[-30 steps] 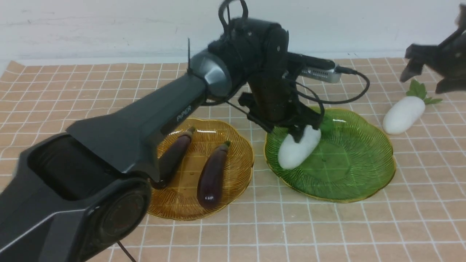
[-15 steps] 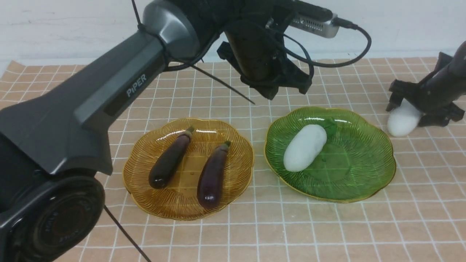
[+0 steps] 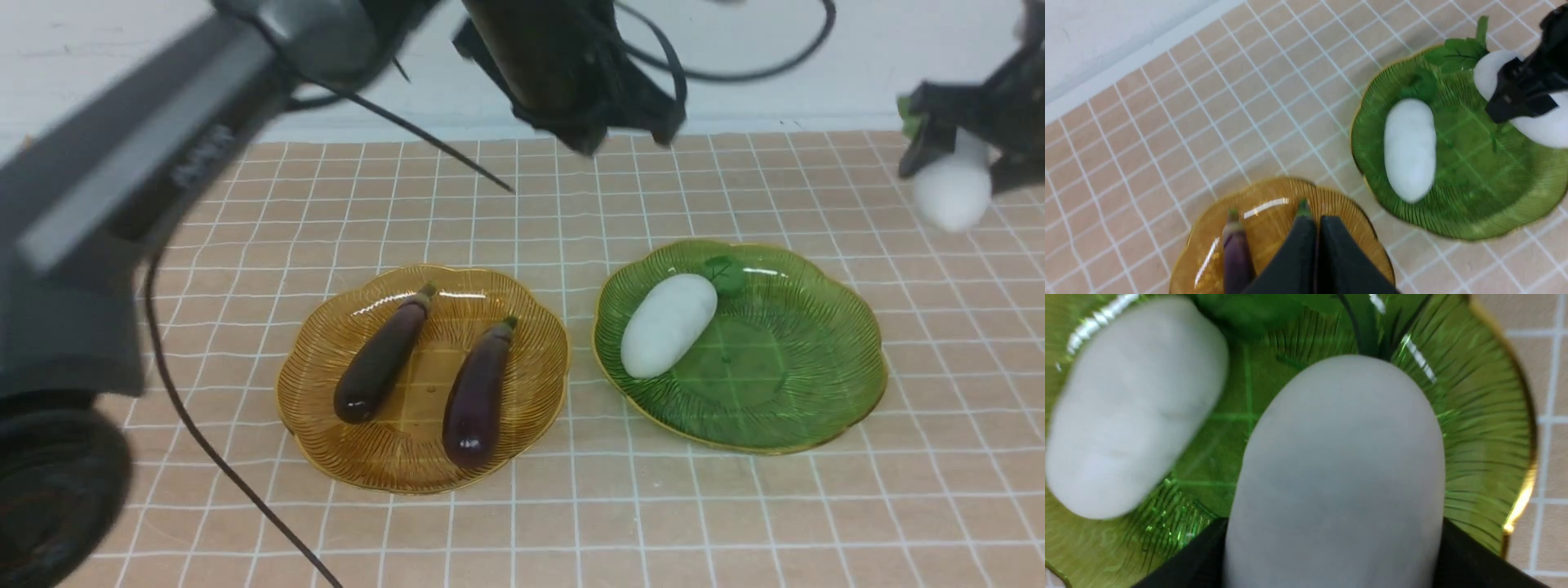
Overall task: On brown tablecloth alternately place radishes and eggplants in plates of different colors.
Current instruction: 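Place the white radish on the plate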
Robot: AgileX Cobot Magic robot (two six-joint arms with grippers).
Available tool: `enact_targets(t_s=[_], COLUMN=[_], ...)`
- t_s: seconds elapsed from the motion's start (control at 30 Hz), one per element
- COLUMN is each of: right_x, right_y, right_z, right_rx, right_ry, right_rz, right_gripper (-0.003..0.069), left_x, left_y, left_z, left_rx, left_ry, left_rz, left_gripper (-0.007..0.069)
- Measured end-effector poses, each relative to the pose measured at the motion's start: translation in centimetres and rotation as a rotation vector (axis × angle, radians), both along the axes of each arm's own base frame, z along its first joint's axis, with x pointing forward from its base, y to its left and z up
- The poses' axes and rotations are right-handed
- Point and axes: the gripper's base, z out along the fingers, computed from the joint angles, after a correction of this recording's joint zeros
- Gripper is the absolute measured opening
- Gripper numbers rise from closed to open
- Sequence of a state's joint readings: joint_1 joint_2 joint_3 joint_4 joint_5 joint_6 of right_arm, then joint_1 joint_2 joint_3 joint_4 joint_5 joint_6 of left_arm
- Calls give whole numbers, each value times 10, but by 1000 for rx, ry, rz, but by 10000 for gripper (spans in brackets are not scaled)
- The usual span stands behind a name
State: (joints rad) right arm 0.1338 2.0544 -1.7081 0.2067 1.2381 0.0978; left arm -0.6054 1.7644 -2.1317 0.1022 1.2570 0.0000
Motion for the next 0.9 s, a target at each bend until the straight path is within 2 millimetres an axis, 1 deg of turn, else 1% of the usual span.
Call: enact_targets(t_s=[0.13, 0.27, 0.3, 0.4, 0.47, 0.53, 0.6, 0.63, 0.67, 0.73, 0.8, 0.83, 0.87, 0.9], right_x=[-1, -1, -1, -1, -2, -5, -9, -13, -17, -36, -59, -69, -87, -103], right_y=[5, 7, 8, 10, 9, 9, 8, 8, 7, 4, 0, -1, -5, -7], right_z=[-9, -9, -9, -4, 1, 12, 27, 39, 48, 86, 118, 130, 149, 163], right_rx=[3, 5, 5, 5, 5, 7, 9, 12, 14, 24, 30, 30, 30, 31], right_ry=[25, 26, 22, 5, -9, -37, -75, -102, -123, -210, -287, -319, -372, -412], right_rz=[7, 6, 9, 33, 42, 51, 59, 61, 62, 67, 74, 78, 82, 85], right_gripper=[531, 613, 636, 676, 682, 674, 641, 622, 589, 482, 387, 329, 254, 195], left_x=[-14, -26, -31, -41, -46, -51, -57, -61, -65, -70, -76, -78, -81, -83], left_y=[10, 19, 22, 30, 35, 40, 45, 48, 51, 55, 60, 62, 64, 66], left_z=[1, -1, -1, 2, 4, 7, 10, 11, 12, 12, 14, 14, 13, 13], left_rx=[5, 18, 20, 20, 21, 25, 23, 22, 22, 27, 28, 30, 33, 34], left_ry=[18, 40, 46, 40, 33, 22, 13, 9, 5, 3, -4, -6, -7, -7], left_rz=[7, 14, 16, 33, 47, 56, 63, 65, 66, 69, 72, 74, 78, 84], left_gripper=[-3, -3, -3, -3, -3, -3, -3, -3, -3, -3, -3, -3, -3, -3])
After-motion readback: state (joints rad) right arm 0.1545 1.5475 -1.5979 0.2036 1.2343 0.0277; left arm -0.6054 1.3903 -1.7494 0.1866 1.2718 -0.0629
